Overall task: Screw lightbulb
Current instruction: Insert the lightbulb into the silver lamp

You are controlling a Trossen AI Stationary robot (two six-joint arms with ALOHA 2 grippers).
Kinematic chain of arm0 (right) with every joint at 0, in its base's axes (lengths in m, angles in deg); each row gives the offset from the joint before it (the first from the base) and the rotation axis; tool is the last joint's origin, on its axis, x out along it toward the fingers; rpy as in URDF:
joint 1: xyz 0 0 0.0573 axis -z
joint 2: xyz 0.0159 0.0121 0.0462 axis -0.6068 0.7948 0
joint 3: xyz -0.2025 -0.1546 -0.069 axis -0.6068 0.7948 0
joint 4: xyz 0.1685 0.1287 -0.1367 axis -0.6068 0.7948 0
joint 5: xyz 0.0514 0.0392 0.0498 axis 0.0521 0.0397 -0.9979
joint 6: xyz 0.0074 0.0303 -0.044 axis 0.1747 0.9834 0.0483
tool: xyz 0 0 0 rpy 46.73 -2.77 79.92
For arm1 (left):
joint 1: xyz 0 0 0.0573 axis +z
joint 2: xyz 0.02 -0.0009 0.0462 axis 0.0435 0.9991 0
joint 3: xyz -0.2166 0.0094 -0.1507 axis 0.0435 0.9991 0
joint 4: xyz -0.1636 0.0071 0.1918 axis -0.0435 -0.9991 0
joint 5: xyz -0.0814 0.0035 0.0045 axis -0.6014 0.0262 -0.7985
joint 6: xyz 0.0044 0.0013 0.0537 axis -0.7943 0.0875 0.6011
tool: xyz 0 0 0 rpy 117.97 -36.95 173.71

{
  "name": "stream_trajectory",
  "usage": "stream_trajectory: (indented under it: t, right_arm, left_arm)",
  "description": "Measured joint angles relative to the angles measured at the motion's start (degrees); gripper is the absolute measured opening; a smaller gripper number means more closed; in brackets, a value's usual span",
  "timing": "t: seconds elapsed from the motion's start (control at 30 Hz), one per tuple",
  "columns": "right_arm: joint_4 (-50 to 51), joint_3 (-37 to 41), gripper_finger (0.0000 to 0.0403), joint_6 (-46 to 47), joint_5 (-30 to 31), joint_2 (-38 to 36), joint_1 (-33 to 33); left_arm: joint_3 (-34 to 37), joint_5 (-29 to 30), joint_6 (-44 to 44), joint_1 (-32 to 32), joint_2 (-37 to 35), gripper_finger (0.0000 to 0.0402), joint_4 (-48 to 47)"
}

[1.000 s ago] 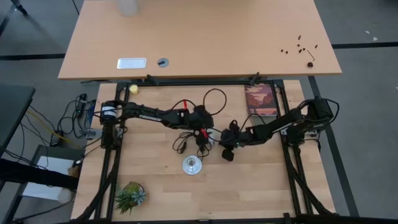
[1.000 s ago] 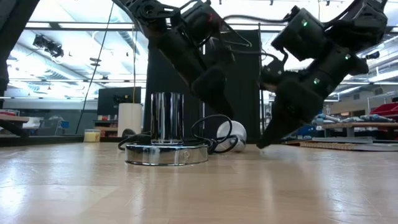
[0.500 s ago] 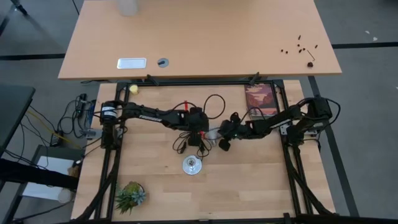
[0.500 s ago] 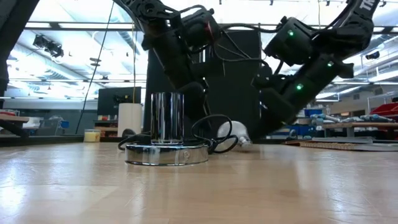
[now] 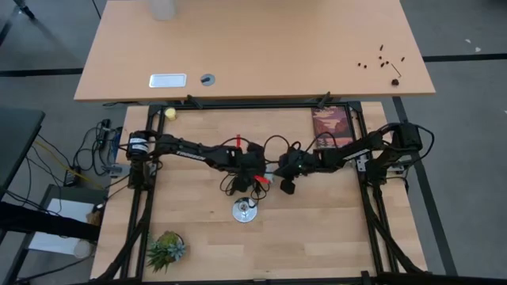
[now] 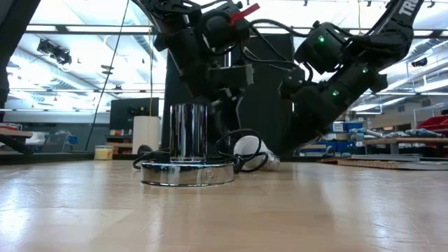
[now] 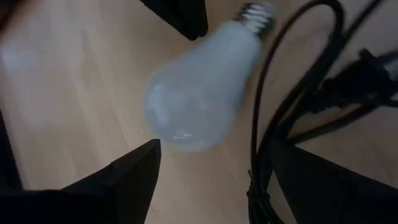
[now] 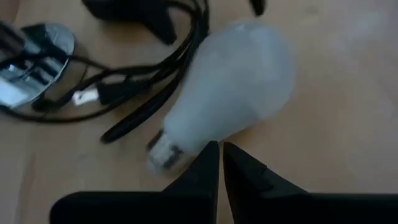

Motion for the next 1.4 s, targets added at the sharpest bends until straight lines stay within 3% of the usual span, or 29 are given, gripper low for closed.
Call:
stream_trajectory:
  t: [0.1,0.27,0.5,0.73,0.83,0.97,1.13,1.4]
  right_arm:
    - [-0.44,0.0,0.0032,0.02,-0.03,0.0,-0.19]
    - [-1.94,0.0,0.0032,-0.24,-0.14,0.0,-0.44]
    - [-3.55,0.0,0.0029,-0.46,-0.26,0.0,-0.37]
    - [0.42,0.0,0.0028,13.17,-0.39,0.0,-0.81]
    - [0.88,0.0,0.0025,15.32,2.56,0.0,-1.37]
    - [-0.93,0.0,0.0023,10.46,4.5,0.0,-0.32]
    - [-4.21,0.0,0.0025,4.93,3.4,0.0,2.84]
    - [-6.41,0.0,0.0026,-1.57,1.48,0.04,5.46]
  left_arm:
    - [0.0,0.37,2.66,0.04,-0.01,0.031,2.36]
    - [0.0,5.82,3.08,0.69,0.0,0.031,5.95]
    - [1.41,-0.89,2.81,1.62,0.0,0.031,4.38]
    - [1.44,0.67,-2.95,0.68,-0.01,0.031,4.56]
    - [1.44,3.67,-3.02,-0.3,0.0,0.031,4.05]
    - [1.44,4.85,-5.13,-0.37,0.0,0.031,3.5]
    - [1.44,-0.34,-8.6,1.11,0.0,0.031,2.7]
    - [1.44,-3.05,-10.6,4.0,-0.02,0.0309,1.71]
